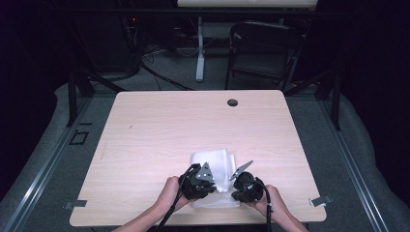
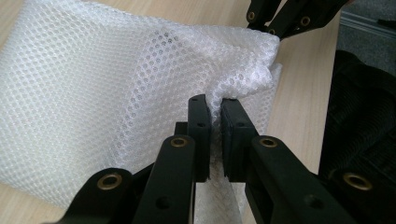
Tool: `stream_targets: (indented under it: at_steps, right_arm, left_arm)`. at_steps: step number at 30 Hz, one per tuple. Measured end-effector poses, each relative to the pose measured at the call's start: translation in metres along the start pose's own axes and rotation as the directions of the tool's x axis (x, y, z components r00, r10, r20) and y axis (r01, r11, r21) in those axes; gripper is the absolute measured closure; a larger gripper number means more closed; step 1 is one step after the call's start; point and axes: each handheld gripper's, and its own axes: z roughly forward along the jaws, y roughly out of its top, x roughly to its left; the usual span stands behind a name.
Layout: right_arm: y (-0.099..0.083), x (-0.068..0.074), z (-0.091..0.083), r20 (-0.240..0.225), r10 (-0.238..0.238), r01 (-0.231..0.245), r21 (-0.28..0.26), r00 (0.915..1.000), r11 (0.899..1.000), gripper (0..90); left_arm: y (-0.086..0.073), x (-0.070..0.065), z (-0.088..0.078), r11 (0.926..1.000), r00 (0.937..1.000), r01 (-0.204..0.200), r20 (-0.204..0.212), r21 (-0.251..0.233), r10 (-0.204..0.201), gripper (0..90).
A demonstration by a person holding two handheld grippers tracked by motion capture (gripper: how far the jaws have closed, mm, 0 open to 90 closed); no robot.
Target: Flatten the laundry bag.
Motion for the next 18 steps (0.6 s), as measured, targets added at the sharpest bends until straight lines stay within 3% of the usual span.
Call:
stream_targets:
  at_steps: [3,4,5,6,11,18]
  right_arm:
    - [-0.001,-0.002,-0.001,0.002,0.005,-0.005,0.004,1.0000,1.000,90.0]
    - [0.000,-0.003,-0.003,0.005,-0.011,0.011,0.033,0.9999,0.999,90.0]
    - [-0.001,-0.002,-0.001,0.008,0.009,-0.009,0.012,0.9999,1.000,90.0]
    - [0.000,-0.004,-0.003,0.013,-0.014,0.013,0.035,0.9998,0.999,90.0]
    - [-0.001,-0.005,-0.003,0.015,0.005,-0.006,0.035,0.9999,0.999,90.0]
    - [-0.002,-0.009,-0.006,0.022,0.019,-0.020,0.053,0.9996,0.998,90.0]
  left_arm:
    - [0.000,-0.002,-0.002,1.0000,0.9999,-0.003,-0.011,-0.008,0.003,84.0]
    - [0.000,-0.002,-0.003,0.9999,0.9999,-0.010,-0.012,-0.001,0.010,84.0]
    - [-0.001,-0.002,-0.004,1.0000,0.9998,-0.006,-0.020,-0.007,0.006,84.0]
    - [-0.001,-0.002,-0.006,0.9999,0.9998,-0.011,-0.018,-0.002,0.011,84.0]
    - [-0.007,0.002,-0.010,1.0000,0.9994,0.007,-0.034,-0.005,-0.007,84.0]
    - [-0.009,0.005,-0.014,1.0000,0.9989,0.000,-0.046,-0.003,0.000,84.1]
